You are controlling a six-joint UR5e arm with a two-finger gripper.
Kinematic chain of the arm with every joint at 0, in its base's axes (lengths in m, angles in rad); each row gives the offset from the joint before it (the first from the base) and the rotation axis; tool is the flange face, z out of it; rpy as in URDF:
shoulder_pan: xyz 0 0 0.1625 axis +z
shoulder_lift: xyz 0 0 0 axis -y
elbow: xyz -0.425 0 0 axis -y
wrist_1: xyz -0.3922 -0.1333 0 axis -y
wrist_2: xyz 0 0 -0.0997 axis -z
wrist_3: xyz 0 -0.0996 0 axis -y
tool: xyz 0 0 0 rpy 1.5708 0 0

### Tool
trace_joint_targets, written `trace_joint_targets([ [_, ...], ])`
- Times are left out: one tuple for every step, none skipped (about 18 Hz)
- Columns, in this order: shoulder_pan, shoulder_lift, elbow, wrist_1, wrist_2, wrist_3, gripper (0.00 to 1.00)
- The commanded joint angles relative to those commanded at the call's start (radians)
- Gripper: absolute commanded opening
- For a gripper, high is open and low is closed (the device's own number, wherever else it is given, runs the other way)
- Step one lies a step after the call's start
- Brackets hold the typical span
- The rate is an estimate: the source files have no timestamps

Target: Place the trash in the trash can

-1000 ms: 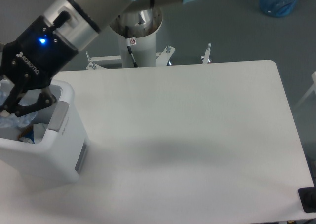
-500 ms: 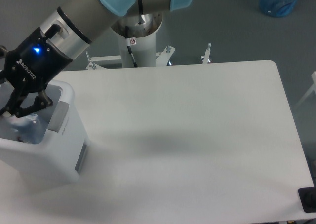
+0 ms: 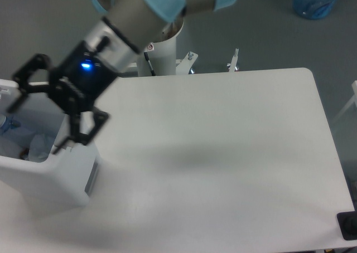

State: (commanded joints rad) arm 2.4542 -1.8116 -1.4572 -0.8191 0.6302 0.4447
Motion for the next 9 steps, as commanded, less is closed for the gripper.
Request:
trace_joint_targets([
  [0.026,0.0,-0.009,-0.002,0.031,0.017,1.0],
  [0.054,0.002,-0.026,-0.003,0.067,0.043,1.0],
  [0.074,0.002,-0.041,-0.003,0.106,0.078,1.0],
  [0.091,0.002,-0.055,-0.005,0.156,0.118,1.0],
  [0.106,0.002,-0.069,-0.005,0.214,0.161,1.0],
  [0.118,0.002,-0.083,-0.005,0.277,0.202,1.0],
  [0.129,0.0,-0.094,-0.006,0.342,0.238,1.0],
  [0.137,-0.003,-0.1,-0.006,0.414,0.274,1.0],
  [0.146,-0.008,-0.109,-0.008,0.484,0.319,1.0],
])
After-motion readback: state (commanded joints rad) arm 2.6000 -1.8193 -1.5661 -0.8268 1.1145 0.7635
